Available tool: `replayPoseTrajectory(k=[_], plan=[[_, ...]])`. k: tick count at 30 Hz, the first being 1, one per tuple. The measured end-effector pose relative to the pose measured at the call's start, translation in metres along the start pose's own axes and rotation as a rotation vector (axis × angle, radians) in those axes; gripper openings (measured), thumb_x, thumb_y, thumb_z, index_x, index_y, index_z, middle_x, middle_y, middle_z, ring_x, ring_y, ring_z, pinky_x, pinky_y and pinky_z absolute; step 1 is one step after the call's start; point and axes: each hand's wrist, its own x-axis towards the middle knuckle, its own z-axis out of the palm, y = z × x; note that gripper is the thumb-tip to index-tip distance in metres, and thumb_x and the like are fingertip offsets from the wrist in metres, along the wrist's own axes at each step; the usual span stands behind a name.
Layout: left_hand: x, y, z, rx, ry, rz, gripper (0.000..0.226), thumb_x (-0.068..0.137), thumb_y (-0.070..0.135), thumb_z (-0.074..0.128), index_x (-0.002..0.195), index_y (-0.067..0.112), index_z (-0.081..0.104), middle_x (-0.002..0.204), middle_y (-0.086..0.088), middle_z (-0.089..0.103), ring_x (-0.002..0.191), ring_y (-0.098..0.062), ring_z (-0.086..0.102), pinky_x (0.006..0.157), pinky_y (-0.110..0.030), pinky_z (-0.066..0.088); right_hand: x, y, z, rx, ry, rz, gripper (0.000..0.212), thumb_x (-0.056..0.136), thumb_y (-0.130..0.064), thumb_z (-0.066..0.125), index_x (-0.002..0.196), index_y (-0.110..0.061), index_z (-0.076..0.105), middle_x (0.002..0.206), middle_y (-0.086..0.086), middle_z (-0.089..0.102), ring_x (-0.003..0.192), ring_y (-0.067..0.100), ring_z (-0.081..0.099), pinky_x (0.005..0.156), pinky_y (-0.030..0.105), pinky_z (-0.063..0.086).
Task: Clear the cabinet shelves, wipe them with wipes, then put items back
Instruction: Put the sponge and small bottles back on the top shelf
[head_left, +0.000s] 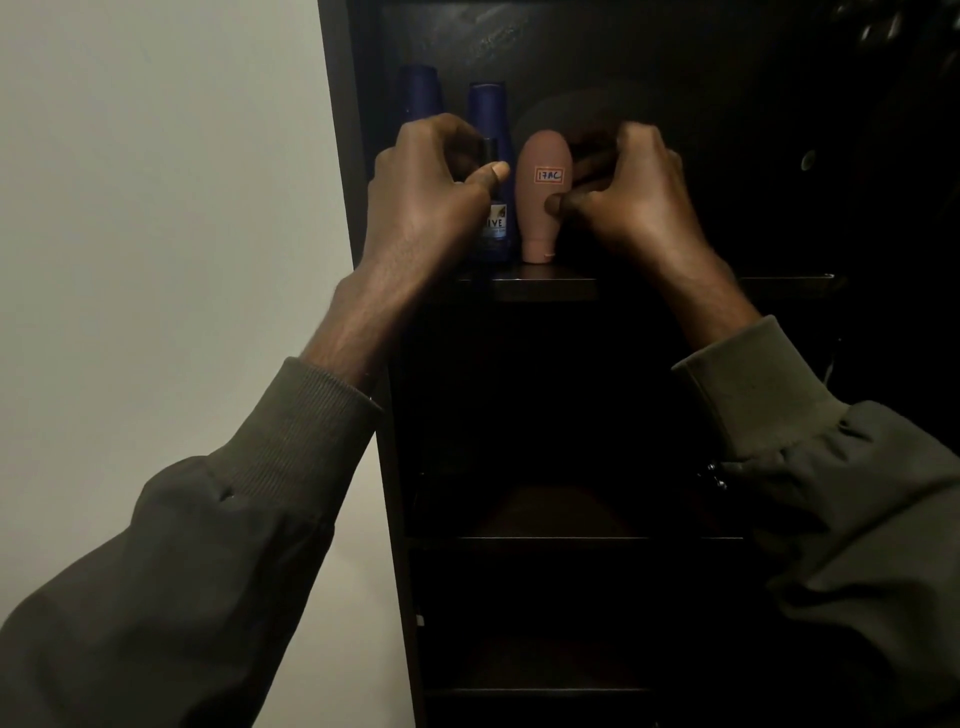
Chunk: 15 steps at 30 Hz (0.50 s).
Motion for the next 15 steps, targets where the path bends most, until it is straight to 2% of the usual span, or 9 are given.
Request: replayPoseTrajectory(k=[4, 7, 9, 12, 13, 15], plan=[[0.0, 0.0, 0.0, -0.01, -0.008, 0.011, 0.028, 0.088, 0.032, 0.072, 0.11, 0.017, 0.066, 0.095, 0.004, 0.07, 0.085, -0.009, 0.07, 0.078, -0.039, 0.061, -0.003, 0.001, -0.001, -0.058, 0.116, -0.063, 0.054, 0.077, -0.026, 0.08, 0.125, -0.025, 0.055, 0.11, -0.011, 0.061, 0.097, -0.001, 0.058, 0.075, 0.013, 0.048], [0.002, -0.001, 0.001, -0.028, -0.015, 0.012, 0.027, 0.087, 0.031, 0.072, 0.11, 0.017, 0.066, 0.096, 0.003, 0.07, 0.084, -0.009, 0.07, 0.078, -0.039, 0.061, -0.013, -0.006, -0.006, -0.055, 0.259, -0.209, 0.044, 0.077, -0.027, 0.079, 0.116, -0.025, 0.059, 0.099, -0.014, 0.061, 0.084, -0.005, 0.06, 0.072, 0.01, 0.051], [0.002, -0.001, 0.002, -0.045, -0.023, 0.016, 0.026, 0.086, 0.031, 0.073, 0.108, 0.018, 0.067, 0.094, 0.003, 0.071, 0.083, -0.009, 0.07, 0.077, -0.039, 0.061, -0.02, -0.012, -0.013, 0.055, 0.154, -0.238, 0.036, 0.077, -0.029, 0.079, 0.11, -0.027, 0.062, 0.092, -0.012, 0.066, 0.082, -0.005, 0.064, 0.072, 0.014, 0.055], [0.003, 0.003, 0.004, -0.055, -0.038, 0.051, 0.026, 0.087, 0.03, 0.072, 0.108, 0.017, 0.066, 0.094, 0.003, 0.07, 0.082, -0.009, 0.071, 0.075, -0.037, 0.061, -0.029, -0.021, -0.024, 0.163, -0.211, -0.178, 0.039, 0.073, -0.032, 0.083, 0.108, -0.025, 0.067, 0.095, -0.005, 0.072, 0.089, 0.001, 0.069, 0.076, 0.029, 0.06], [0.003, 0.004, 0.005, -0.057, -0.047, 0.062, 0.027, 0.087, 0.029, 0.072, 0.11, 0.016, 0.065, 0.095, 0.003, 0.07, 0.082, -0.009, 0.071, 0.075, -0.036, 0.061, -0.031, -0.023, -0.026, 0.137, -0.251, -0.174, 0.041, 0.072, -0.033, 0.083, 0.109, -0.025, 0.067, 0.095, -0.006, 0.072, 0.089, 0.002, 0.07, 0.078, 0.031, 0.06], [0.003, 0.007, 0.007, -0.063, -0.052, 0.081, 0.028, 0.087, 0.03, 0.072, 0.11, 0.016, 0.065, 0.093, 0.004, 0.069, 0.082, -0.007, 0.07, 0.074, -0.033, 0.061, -0.032, -0.024, -0.029, 0.084, -0.219, -0.188, 0.042, 0.07, -0.032, 0.084, 0.108, -0.026, 0.066, 0.093, -0.007, 0.072, 0.088, 0.001, 0.069, 0.079, 0.032, 0.06]])
